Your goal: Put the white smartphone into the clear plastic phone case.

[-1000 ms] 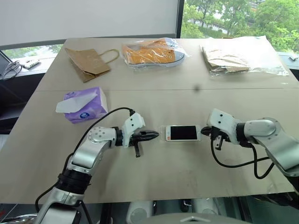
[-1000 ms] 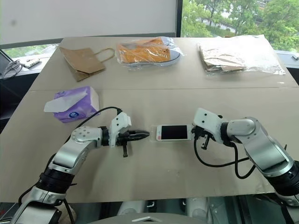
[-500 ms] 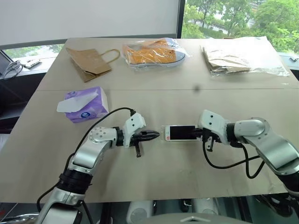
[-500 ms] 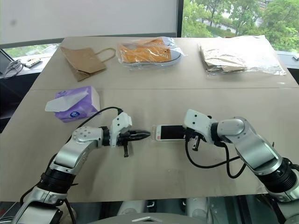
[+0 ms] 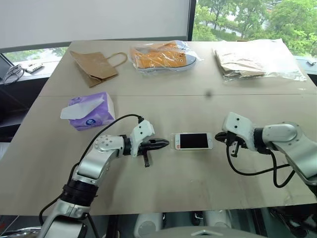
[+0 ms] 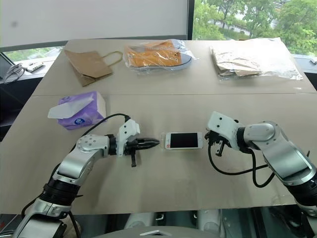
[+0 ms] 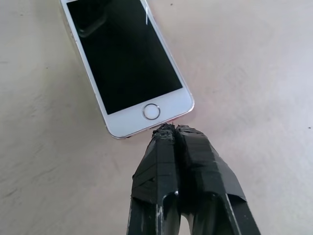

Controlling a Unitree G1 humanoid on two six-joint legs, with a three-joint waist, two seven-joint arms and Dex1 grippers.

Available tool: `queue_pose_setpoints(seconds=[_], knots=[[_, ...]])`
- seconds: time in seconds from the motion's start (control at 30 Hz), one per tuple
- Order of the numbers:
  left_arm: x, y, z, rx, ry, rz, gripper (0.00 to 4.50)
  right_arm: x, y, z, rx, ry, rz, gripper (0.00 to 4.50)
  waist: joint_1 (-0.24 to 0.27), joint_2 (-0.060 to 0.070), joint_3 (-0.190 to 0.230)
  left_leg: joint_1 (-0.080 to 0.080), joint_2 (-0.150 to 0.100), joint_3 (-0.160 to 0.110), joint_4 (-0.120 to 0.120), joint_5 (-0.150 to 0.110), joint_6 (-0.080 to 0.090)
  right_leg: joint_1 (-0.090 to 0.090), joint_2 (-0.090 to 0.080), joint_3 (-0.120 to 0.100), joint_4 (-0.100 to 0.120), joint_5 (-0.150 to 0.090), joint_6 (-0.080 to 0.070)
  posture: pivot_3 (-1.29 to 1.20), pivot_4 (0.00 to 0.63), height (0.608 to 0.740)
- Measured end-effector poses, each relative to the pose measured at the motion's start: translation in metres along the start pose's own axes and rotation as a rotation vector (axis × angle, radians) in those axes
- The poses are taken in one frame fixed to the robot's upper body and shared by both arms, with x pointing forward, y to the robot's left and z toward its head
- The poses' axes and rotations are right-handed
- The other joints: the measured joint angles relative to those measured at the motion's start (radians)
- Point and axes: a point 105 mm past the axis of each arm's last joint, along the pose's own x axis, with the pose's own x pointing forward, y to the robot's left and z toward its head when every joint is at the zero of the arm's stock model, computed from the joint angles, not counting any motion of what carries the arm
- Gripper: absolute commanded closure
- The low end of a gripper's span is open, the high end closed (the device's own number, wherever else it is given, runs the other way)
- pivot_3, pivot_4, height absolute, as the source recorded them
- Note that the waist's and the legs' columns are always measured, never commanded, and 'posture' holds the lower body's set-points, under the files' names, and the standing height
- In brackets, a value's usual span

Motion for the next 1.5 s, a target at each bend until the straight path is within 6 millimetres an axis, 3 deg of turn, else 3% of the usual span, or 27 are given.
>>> queue_pose_setpoints(seconds=[0.47, 0.8, 1.5], knots=[[0.000, 0.000, -0.001, -0.009, 0.005, -0.004, 4.49, 0.009, 0.005, 0.000, -0.017, -0.008, 0.028, 4.50, 0.000, 0.000, 0.000, 0.000, 0.000, 0.000, 0.002, 0.000, 0.000, 0.000, 0.000, 0.000, 0.001, 0.000, 0.000, 0.00, 0.150, 0.740], [0.000, 0.000, 0.000, -0.011, 0.006, -0.004, 4.49, 0.004, -0.003, -0.015, 0.008, 0.049, 0.002, 4.50, 0.000, 0.000, -0.001, 0.000, 0.000, 0.000, 0.003, 0.000, 0.000, 0.001, 0.000, 0.000, 0.002, 0.000, 0.000, 0.00, 0.150, 0.740], [0.000, 0.001, 0.000, -0.021, 0.011, 0.005, 4.49, 0.025, 0.004, 0.004, -0.060, 0.006, 0.057, 4.50, 0.000, 0.000, -0.001, 0.001, 0.000, 0.000, 0.004, 0.000, 0.000, 0.001, 0.000, 0.001, 0.004, 0.000, 0.000, 0.00, 0.150, 0.740]])
